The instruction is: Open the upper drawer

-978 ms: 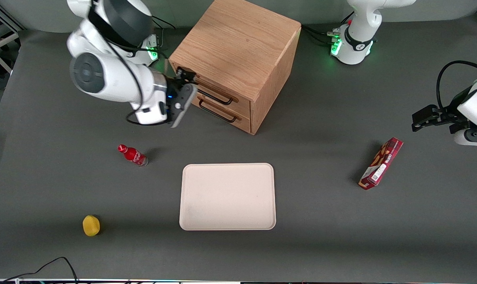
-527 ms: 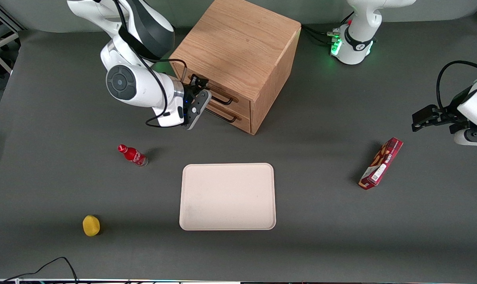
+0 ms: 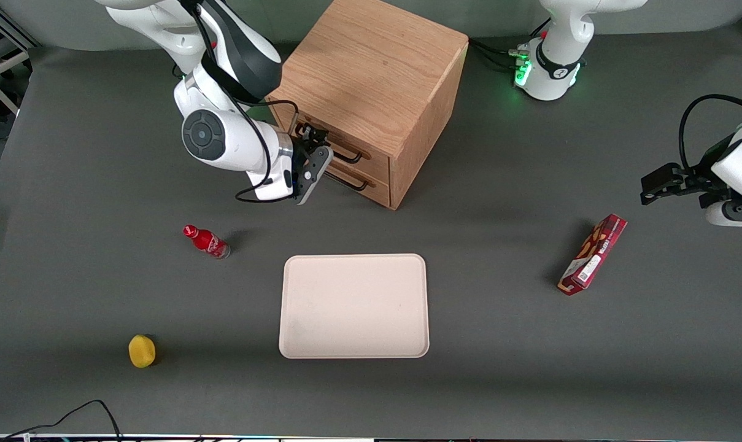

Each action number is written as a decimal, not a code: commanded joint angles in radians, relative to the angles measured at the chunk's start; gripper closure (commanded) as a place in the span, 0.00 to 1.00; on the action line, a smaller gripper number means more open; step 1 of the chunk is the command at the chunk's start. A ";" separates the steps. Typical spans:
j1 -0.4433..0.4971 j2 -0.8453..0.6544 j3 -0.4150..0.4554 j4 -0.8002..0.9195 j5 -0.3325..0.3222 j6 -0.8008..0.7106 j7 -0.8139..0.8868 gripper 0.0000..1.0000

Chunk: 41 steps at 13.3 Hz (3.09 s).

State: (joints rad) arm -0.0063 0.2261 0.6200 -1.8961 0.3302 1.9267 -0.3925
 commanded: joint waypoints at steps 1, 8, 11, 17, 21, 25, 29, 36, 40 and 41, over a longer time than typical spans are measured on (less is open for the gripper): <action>-0.008 -0.018 0.021 -0.046 0.015 0.055 -0.026 0.00; -0.017 0.013 0.011 -0.043 -0.037 0.083 -0.055 0.00; -0.023 0.059 0.003 0.004 -0.095 0.080 -0.062 0.00; -0.017 0.136 -0.072 0.123 -0.120 0.071 -0.111 0.00; -0.021 0.243 -0.092 0.276 -0.197 0.005 -0.115 0.00; -0.023 0.321 -0.112 0.399 -0.241 -0.038 -0.169 0.00; -0.023 0.340 -0.164 0.439 -0.241 -0.043 -0.261 0.00; -0.015 0.401 -0.244 0.571 -0.240 -0.116 -0.377 0.00; -0.015 0.392 -0.244 0.715 -0.237 -0.284 -0.362 0.00; -0.018 0.381 -0.244 0.742 -0.237 -0.313 -0.361 0.00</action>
State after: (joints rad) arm -0.0336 0.6046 0.3822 -1.2492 0.1105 1.6891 -0.7475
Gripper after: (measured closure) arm 0.000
